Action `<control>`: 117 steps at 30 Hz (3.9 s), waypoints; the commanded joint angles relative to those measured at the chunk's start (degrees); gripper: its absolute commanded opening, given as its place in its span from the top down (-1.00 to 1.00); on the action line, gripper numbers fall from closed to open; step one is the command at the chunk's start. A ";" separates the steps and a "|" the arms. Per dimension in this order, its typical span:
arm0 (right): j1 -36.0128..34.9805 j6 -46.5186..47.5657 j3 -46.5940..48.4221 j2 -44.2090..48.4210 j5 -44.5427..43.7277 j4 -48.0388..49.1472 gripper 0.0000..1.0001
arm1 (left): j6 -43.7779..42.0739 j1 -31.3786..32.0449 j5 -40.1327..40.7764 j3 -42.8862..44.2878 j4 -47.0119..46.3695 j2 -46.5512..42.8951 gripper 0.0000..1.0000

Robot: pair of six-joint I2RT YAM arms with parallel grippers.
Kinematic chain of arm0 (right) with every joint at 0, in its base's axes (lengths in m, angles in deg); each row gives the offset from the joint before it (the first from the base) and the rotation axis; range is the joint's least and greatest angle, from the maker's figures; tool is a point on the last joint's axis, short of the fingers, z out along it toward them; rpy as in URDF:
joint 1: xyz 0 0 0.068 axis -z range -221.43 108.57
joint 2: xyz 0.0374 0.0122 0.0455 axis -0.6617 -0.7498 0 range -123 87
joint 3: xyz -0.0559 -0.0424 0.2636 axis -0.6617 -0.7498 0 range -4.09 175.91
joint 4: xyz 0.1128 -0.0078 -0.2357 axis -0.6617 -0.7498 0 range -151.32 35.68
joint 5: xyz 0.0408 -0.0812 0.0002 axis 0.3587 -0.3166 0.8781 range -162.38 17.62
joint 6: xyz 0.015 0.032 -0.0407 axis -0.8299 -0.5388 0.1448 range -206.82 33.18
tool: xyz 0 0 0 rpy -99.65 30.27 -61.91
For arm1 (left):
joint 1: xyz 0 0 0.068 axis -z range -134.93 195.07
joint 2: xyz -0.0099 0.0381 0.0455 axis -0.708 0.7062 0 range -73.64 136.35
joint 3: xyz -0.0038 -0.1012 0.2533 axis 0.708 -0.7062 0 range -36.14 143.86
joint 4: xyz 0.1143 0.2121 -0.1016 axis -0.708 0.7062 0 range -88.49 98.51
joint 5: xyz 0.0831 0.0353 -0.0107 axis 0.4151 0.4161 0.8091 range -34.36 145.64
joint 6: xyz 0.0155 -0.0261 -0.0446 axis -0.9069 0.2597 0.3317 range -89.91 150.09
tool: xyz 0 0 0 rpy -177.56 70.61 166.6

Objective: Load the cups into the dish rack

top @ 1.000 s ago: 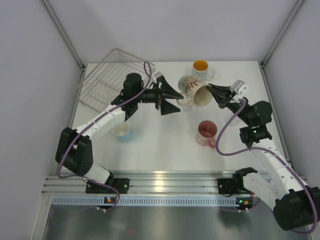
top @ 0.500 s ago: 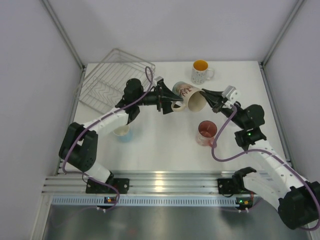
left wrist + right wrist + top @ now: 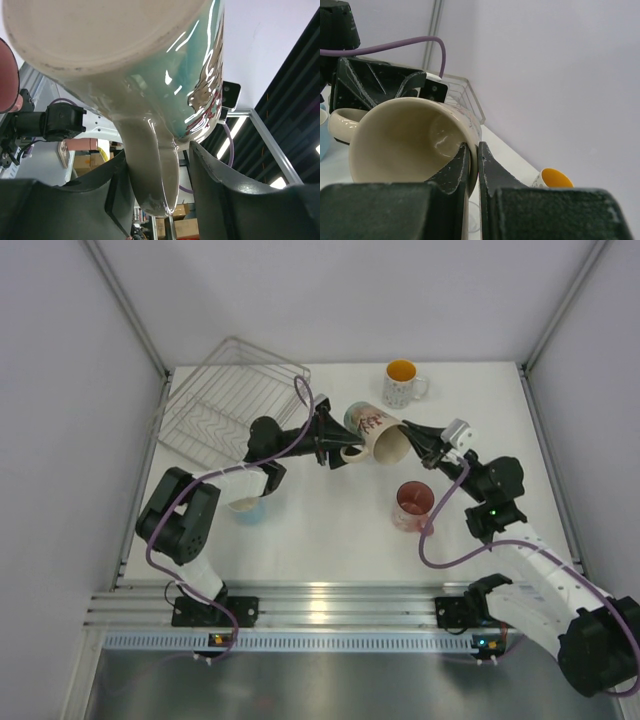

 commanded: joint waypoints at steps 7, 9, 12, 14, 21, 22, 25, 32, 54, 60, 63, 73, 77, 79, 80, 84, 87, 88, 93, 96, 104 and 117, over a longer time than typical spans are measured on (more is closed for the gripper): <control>-2.82 1.08 0.08 -0.31 2.47 8.15 1.00 | 12.92 1.33 0.22 2.66 -12.04 -1.21 0.16; -3.09 0.99 -0.09 -0.57 2.47 8.41 1.00 | 13.01 1.42 0.39 2.57 -12.04 -1.21 0.28; -3.26 0.90 -0.44 -0.58 1.94 8.85 1.00 | 12.83 1.50 0.57 2.83 -12.04 -1.56 0.79; -3.26 0.90 -0.79 -0.31 1.42 8.94 0.89 | 12.74 1.42 0.39 3.36 -12.04 -1.47 1.00; -3.26 -0.33 -1.41 0.74 -1.13 8.59 0.25 | 9.58 1.24 0.74 7.31 -12.04 -1.29 1.00; -3.18 -0.50 -1.50 1.18 -1.92 8.24 0.17 | 9.32 1.07 0.83 8.36 -12.04 -1.47 1.00; -3.26 -1.38 -2.02 3.37 -2.80 6.13 -0.07 | 7.74 -0.07 1.18 10.47 -12.04 -1.65 1.00; -3.26 -2.00 -2.81 8.73 -4.65 -2.66 -0.49 | -1.82 -3.85 1.01 11.62 -0.13 -3.31 1.00; -3.27 -28.18 11.15 11.99 -9.66 -28.74 -0.99 | -80.93 -4.12 48.70 41.48 92.17 -9.03 1.00; -3.35 -30.03 16.25 10.50 -13.61 -38.25 -0.99 | -89.91 -4.12 68.57 47.29 95.27 -5.34 1.00; -3.35 -30.21 16.26 10.67 -13.53 -39.31 -0.99 | -93.42 -4.21 77.19 50.28 95.36 -3.15 1.00; -3.35 -30.83 14.15 12.17 -12.47 -37.47 -0.99 | -93.17 -9.29 91.45 61.18 96.24 7.83 1.00; -3.27 -30.22 13.97 12.43 -12.04 -36.77 -0.99 | -89.74 -13.52 86.70 64.08 96.15 12.06 1.00; -3.26 -29.95 13.97 12.52 -11.86 -36.59 -0.99 | -90.09 -15.45 84.35 65.67 94.32 13.99 1.00; -3.35 -29.95 13.88 12.52 -11.86 -36.50 -0.99 | -91.74 -16.15 82.15 64.54 92.48 14.96 1.00; -3.35 -30.65 12.48 12.87 -10.55 -34.13 -0.99 | -97.11 -20.63 72.83 59.62 80.79 15.67 1.00; -3.26 -30.65 10.99 13.48 -10.28 -31.59 -0.99 | -100.28 -23.88 66.23 58.47 75.24 16.63 1.00; -3.35 -30.65 10.55 13.92 -10.28 -31.06 -0.99 | -102.64 -24.50 64.92 58.47 74.19 17.07 1.00; -3.35 -29.60 8.26 15.07 -10.89 -29.38 -0.99 | -109.77 -28.02 57.10 58.64 71.10 19.71 1.00; -3.27 -29.33 7.64 15.24 -10.98 -29.03 -0.99 | -113.11 -29.51 51.91 58.38 69.96 20.76 1.00; -3.27 -28.80 7.21 16.21 -10.54 -28.41 -0.99 | -114.96 -34.44 39.68 59.08 68.37 24.37 1.00; -3.35 -28.10 4.39 16.57 -10.28 -26.31 -0.99 | -121.81 -34.44 39.67 61.54 68.55 29.64 1.00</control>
